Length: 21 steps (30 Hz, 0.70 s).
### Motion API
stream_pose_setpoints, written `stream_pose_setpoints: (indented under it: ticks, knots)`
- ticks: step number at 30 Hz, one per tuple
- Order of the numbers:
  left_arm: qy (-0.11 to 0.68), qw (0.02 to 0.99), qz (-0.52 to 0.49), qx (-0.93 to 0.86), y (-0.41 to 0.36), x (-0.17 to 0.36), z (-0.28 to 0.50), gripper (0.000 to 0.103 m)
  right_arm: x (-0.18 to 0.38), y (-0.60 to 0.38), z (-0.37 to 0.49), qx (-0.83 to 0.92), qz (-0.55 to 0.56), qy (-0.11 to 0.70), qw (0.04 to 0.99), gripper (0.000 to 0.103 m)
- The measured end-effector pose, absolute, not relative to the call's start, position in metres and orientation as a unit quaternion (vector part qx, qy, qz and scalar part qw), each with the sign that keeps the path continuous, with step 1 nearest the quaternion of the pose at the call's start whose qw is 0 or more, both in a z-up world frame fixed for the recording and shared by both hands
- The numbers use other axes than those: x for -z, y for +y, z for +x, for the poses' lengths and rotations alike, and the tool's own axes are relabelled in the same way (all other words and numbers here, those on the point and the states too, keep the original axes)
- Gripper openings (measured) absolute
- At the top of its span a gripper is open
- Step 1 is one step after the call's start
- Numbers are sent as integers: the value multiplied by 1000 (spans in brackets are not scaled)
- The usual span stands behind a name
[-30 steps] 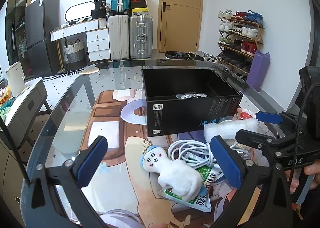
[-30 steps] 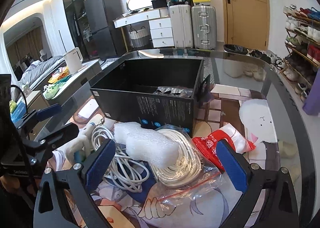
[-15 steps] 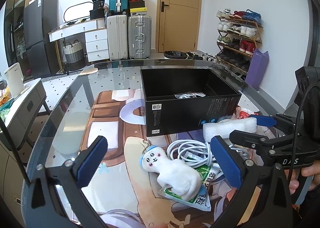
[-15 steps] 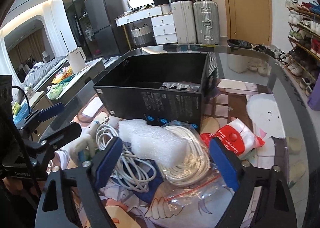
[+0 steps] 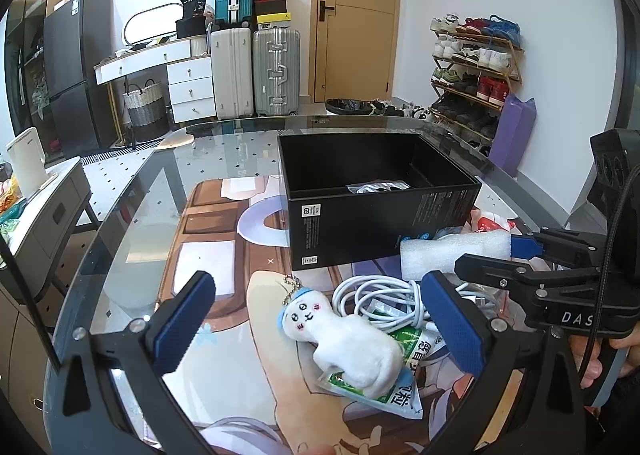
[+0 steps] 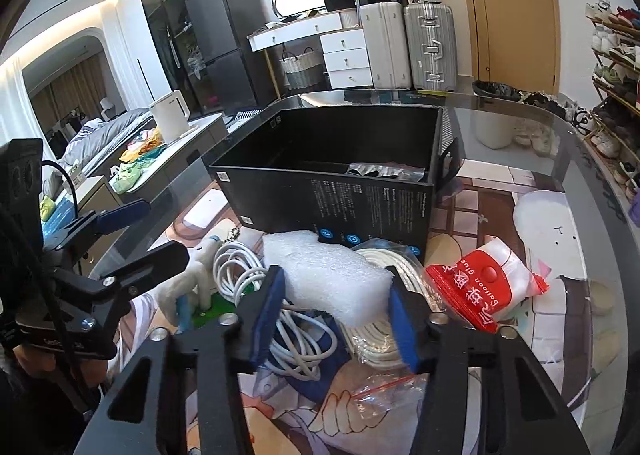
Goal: Organize soft objects
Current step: 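Grasp the white foam sleeve with the right gripper while the left gripper grasps the white plush doll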
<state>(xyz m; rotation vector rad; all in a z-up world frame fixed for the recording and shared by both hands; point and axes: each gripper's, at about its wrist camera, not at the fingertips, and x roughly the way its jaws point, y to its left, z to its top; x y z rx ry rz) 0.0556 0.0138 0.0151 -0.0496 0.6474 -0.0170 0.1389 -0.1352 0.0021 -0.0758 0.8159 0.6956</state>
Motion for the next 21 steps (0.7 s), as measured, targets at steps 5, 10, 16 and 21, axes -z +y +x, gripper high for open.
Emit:
stream_pose_setpoints:
  ticks: [5, 10, 16, 21]
  knots:
    - [321, 947, -22, 9, 14, -15, 55, 103, -7, -138, 136, -334, -39, 374, 864, 48]
    - [326, 945, -21, 14, 14, -15, 56, 103, -18, -143, 132, -339, -36, 359, 869, 48]
    - [341, 939, -27, 19, 14, -11, 58, 103, -29, -147, 126, -344, -38, 343, 873, 48]
    - [365, 930, -46, 8, 20, -5, 64, 103, -32, -146, 121, -348, -43, 336, 874, 48]
